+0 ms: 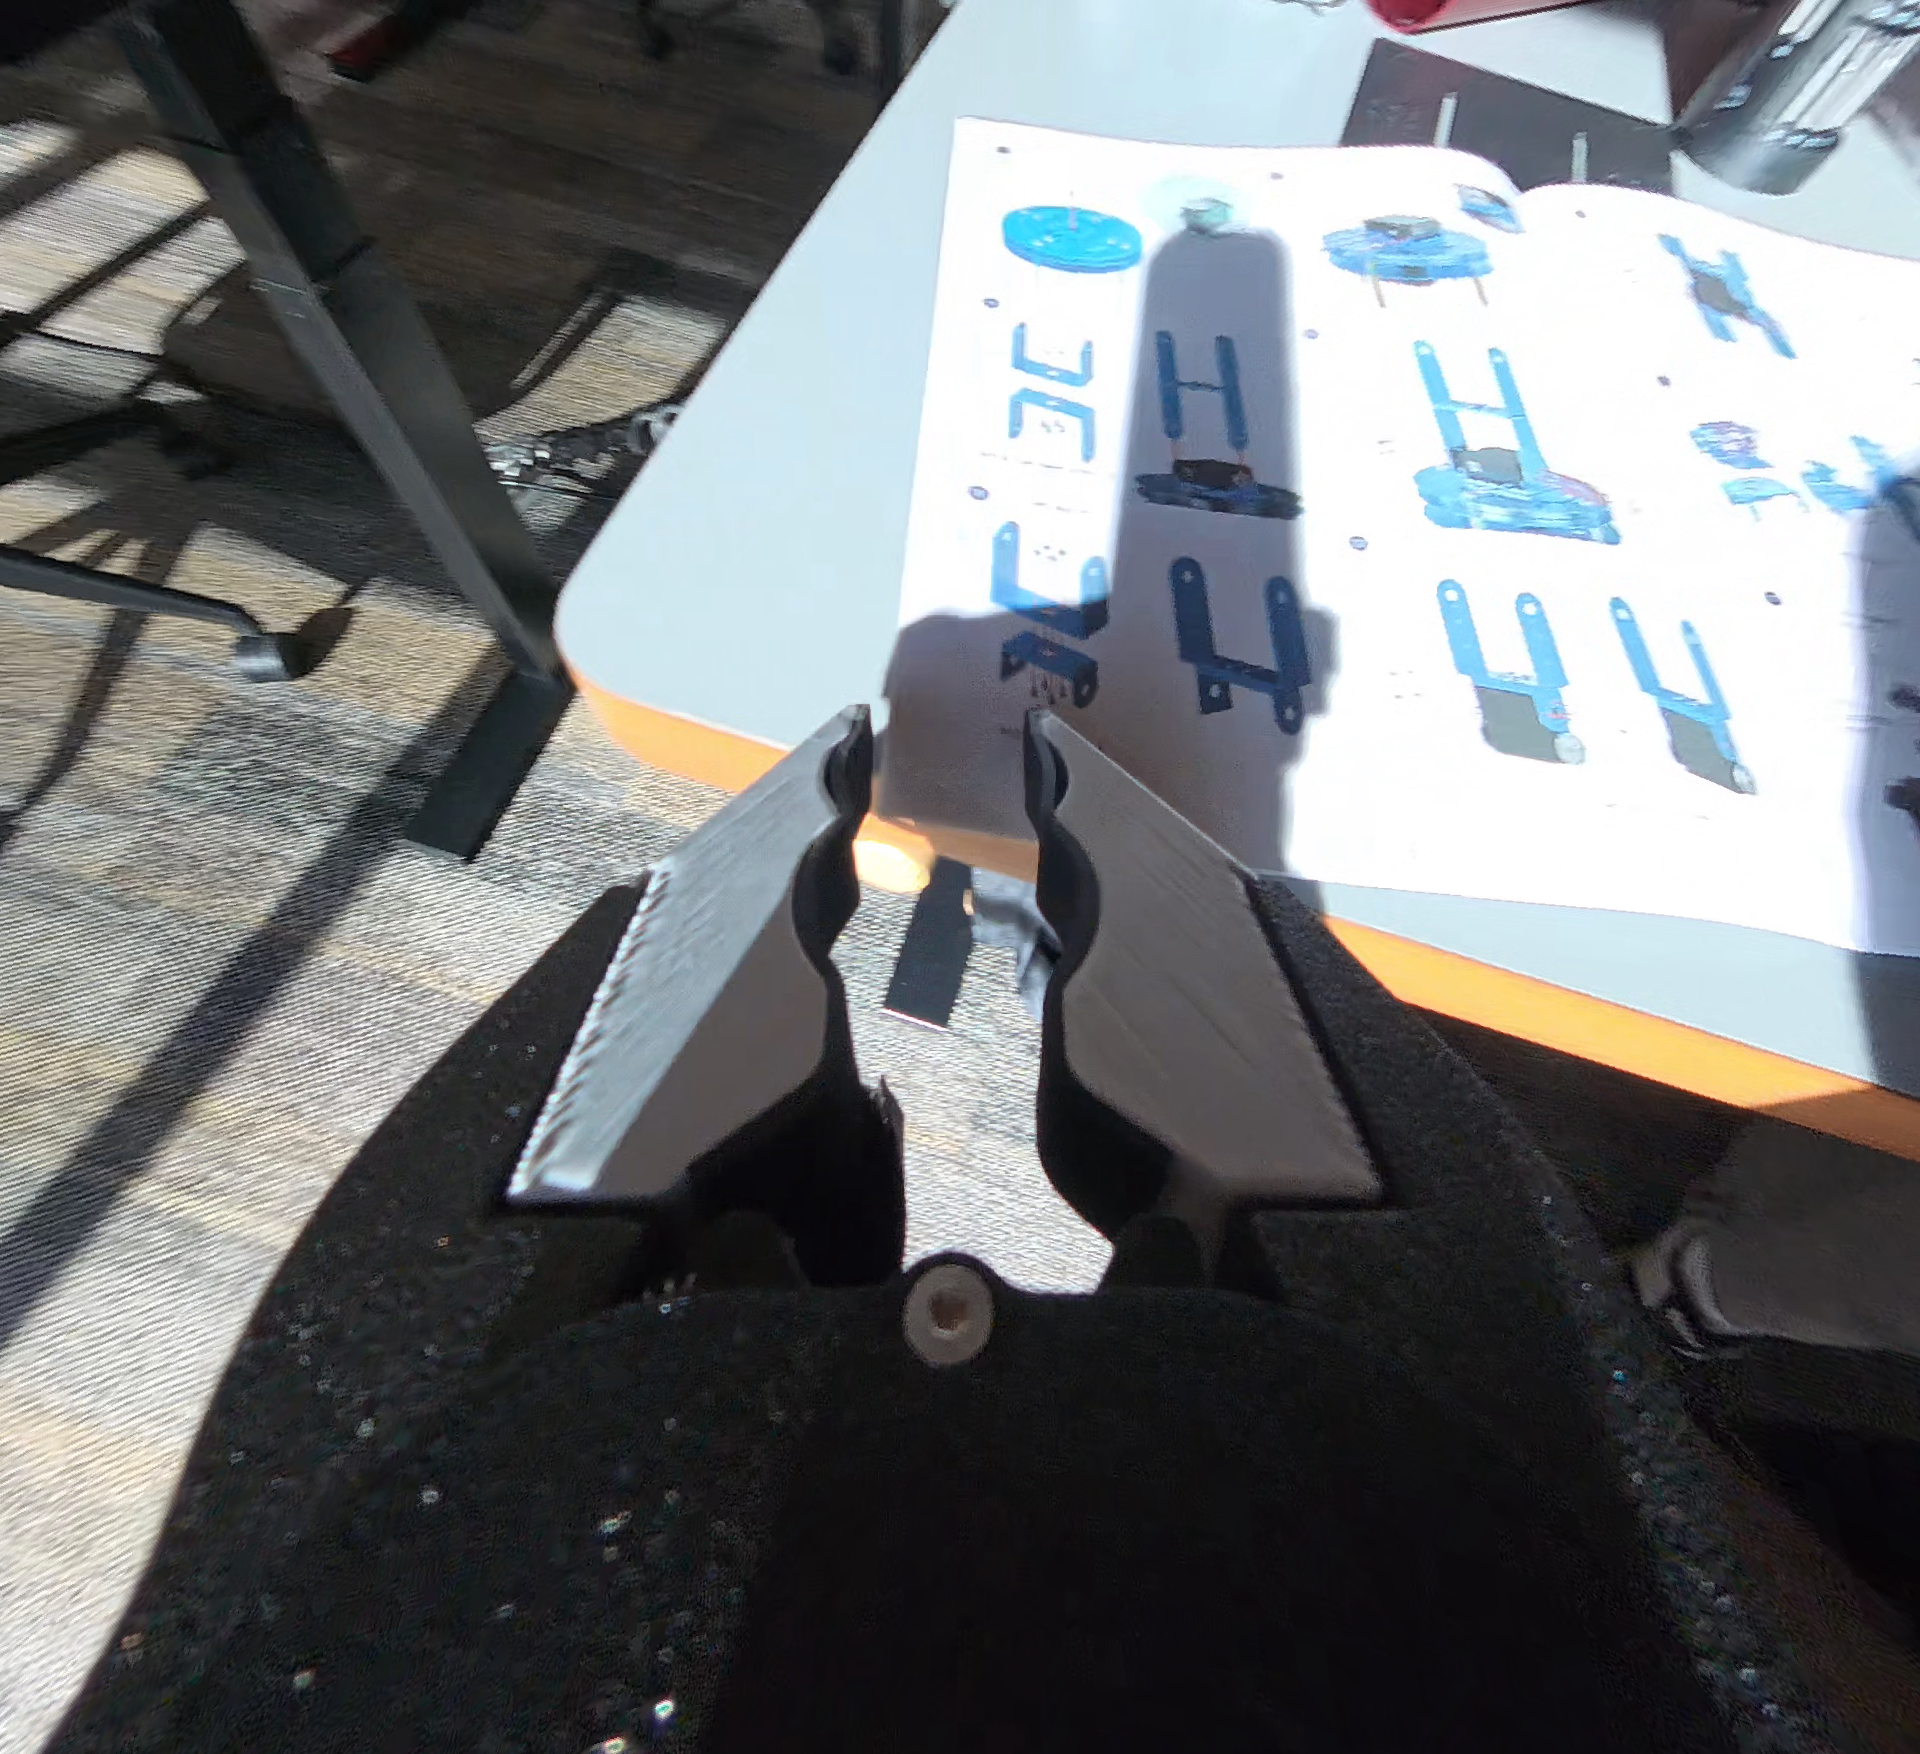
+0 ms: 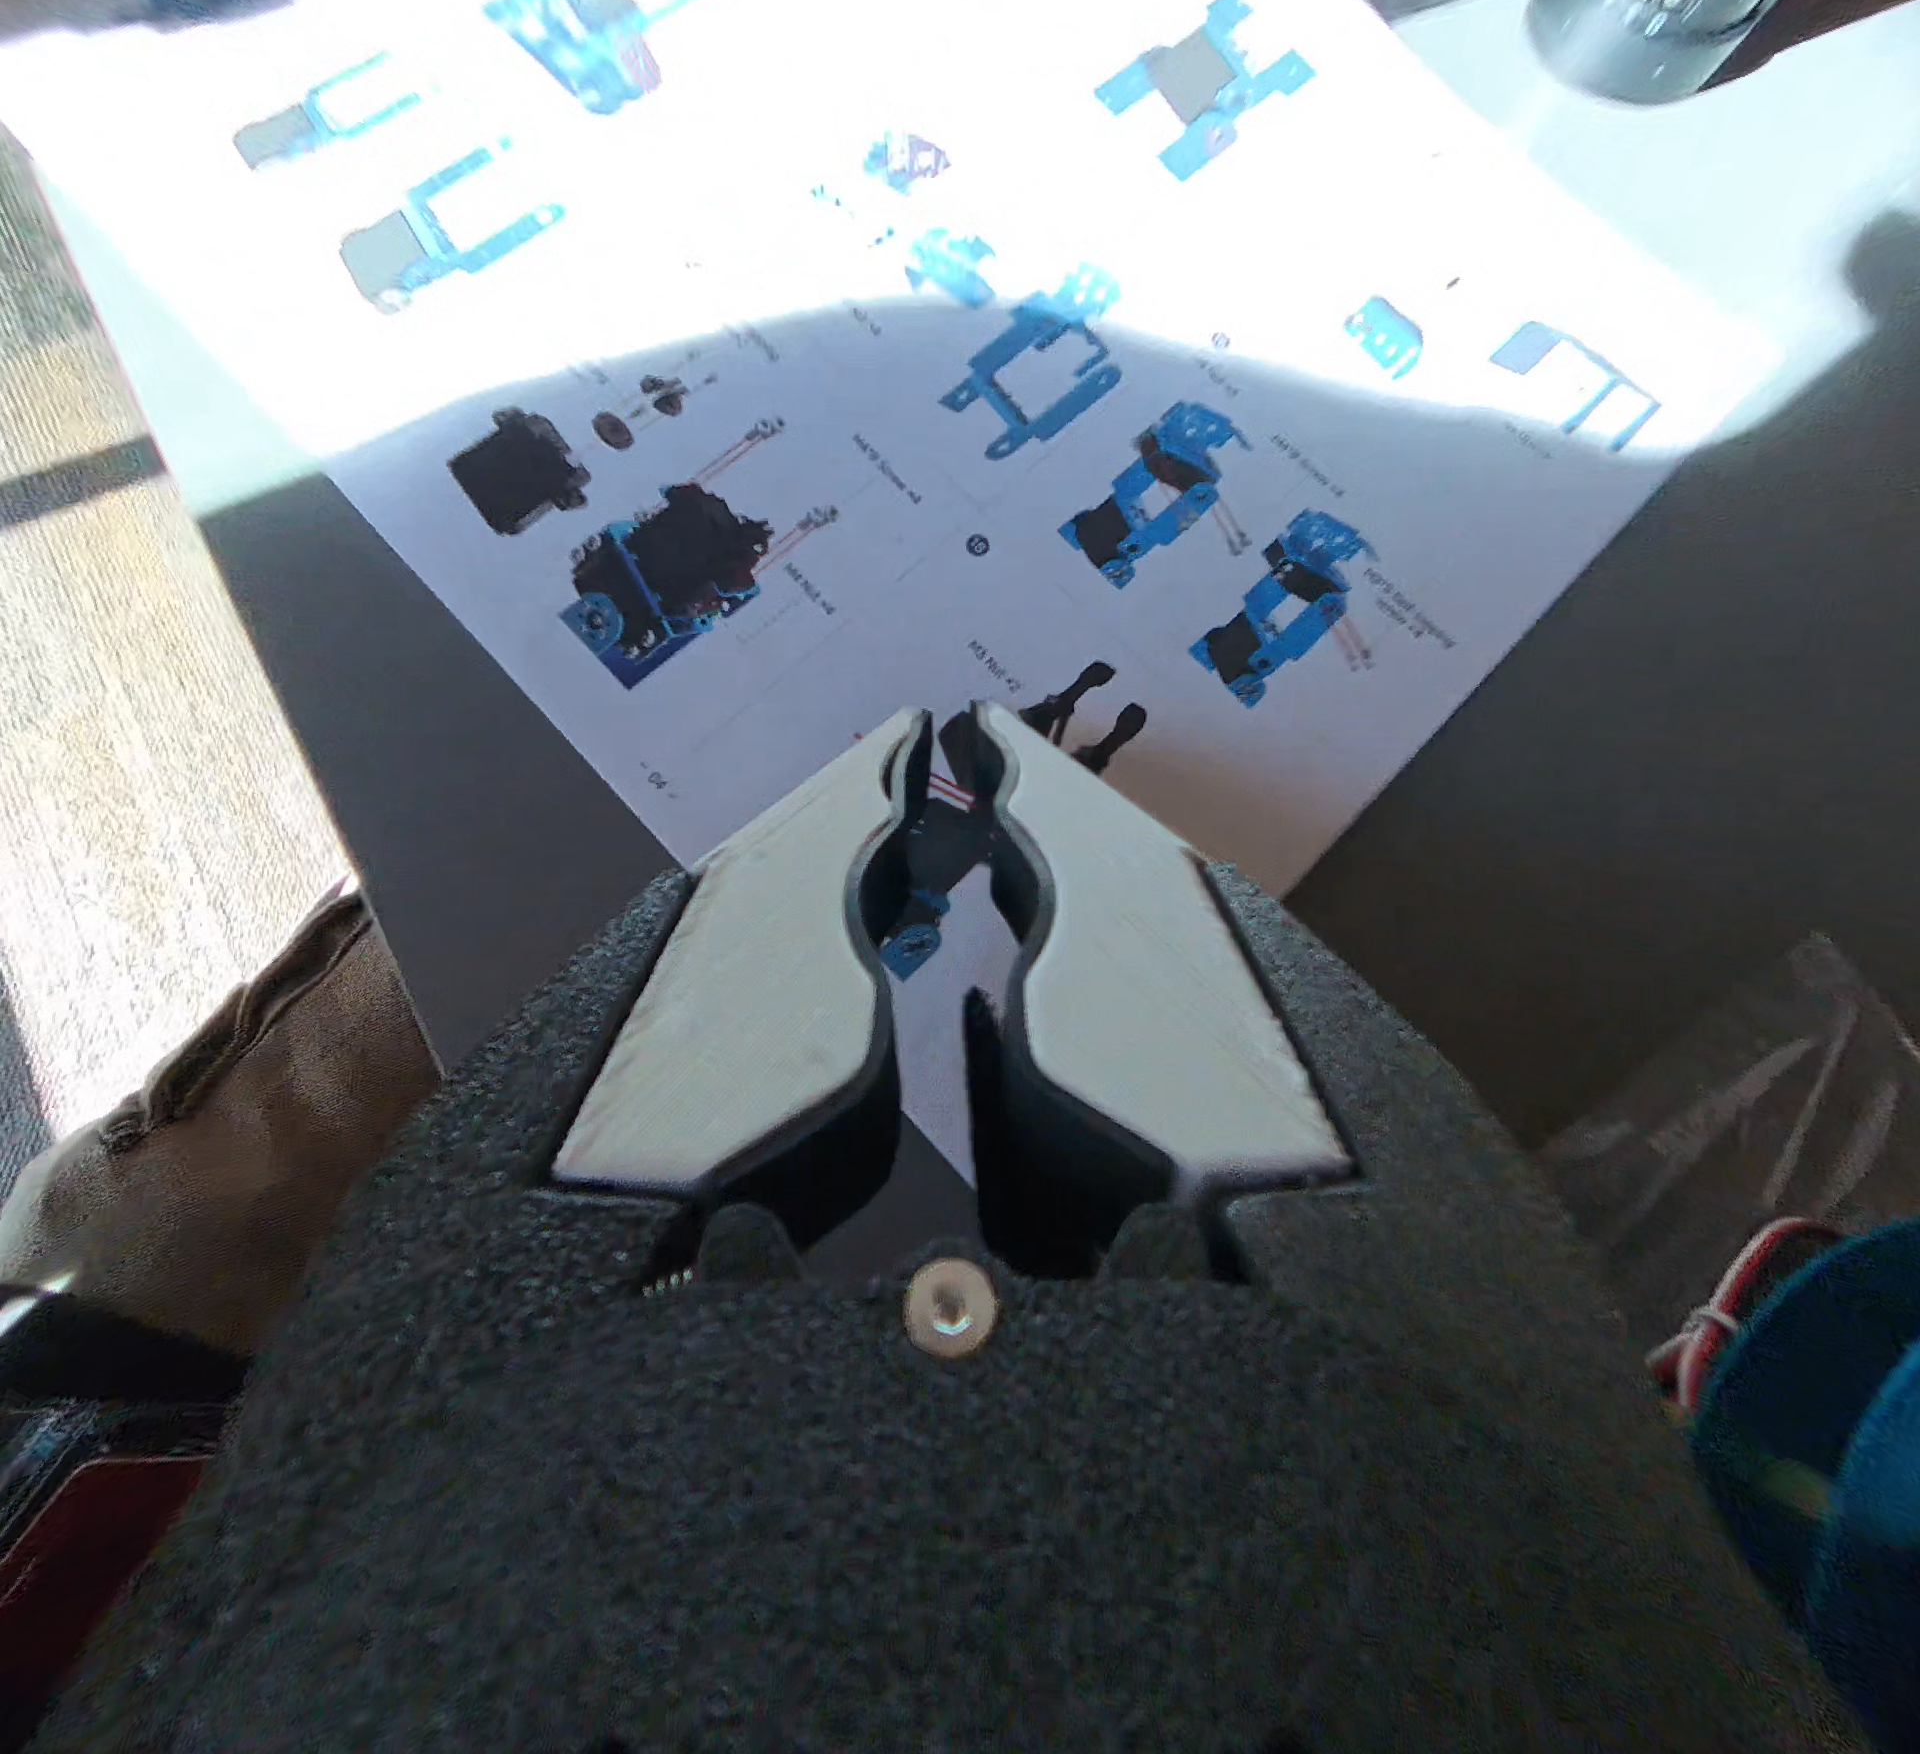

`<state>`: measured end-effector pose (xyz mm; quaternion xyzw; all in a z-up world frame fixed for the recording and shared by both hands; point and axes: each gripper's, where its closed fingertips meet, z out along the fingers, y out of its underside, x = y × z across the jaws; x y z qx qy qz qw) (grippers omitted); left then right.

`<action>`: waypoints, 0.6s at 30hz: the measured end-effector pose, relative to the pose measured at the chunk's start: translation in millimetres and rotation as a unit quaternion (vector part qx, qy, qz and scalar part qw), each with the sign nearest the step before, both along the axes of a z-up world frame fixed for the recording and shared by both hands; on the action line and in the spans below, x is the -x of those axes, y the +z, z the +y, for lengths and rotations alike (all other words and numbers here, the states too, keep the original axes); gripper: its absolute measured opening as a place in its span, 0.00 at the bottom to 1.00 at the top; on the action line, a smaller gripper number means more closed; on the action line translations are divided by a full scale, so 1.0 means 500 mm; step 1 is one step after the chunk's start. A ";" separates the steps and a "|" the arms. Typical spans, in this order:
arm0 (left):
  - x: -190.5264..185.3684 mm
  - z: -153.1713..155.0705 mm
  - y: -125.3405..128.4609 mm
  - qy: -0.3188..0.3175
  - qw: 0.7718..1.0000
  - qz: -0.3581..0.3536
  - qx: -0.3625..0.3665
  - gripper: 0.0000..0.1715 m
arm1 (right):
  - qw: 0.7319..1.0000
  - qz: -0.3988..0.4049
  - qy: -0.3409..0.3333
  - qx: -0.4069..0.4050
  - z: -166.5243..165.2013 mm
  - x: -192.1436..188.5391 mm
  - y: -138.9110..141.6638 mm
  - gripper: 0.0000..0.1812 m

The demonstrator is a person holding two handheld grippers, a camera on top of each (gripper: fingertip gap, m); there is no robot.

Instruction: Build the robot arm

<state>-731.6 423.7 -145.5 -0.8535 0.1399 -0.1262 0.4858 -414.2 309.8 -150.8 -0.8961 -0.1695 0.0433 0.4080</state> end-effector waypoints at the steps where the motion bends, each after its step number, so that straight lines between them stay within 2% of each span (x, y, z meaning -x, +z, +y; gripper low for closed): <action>1: 0.016 -0.010 0.007 0.021 1.000 0.015 -0.008 0.18 | 1.000 0.011 0.008 -0.026 -0.006 0.004 0.026 0.06; 4: 0.009 -0.066 0.017 0.031 0.999 0.013 0.000 0.26 | 0.996 0.046 0.026 -0.077 -0.041 0.004 0.087 0.07; 8: -0.034 -0.147 0.002 -0.002 0.999 -0.008 0.053 0.31 | 0.992 0.088 0.011 -0.088 -0.098 -0.017 0.100 0.07; 10: -0.036 -0.167 -0.004 -0.016 0.998 -0.009 0.061 0.32 | 0.990 0.104 -0.007 -0.094 -0.122 -0.030 0.098 0.08; 15: -0.059 -0.165 0.012 -0.065 0.997 -0.014 0.036 0.34 | 0.985 0.110 -0.042 -0.126 -0.150 -0.061 0.095 0.07; 18: -0.066 -0.144 0.013 -0.066 0.997 -0.001 0.031 0.34 | 0.984 0.118 -0.039 -0.126 -0.150 -0.057 0.095 0.07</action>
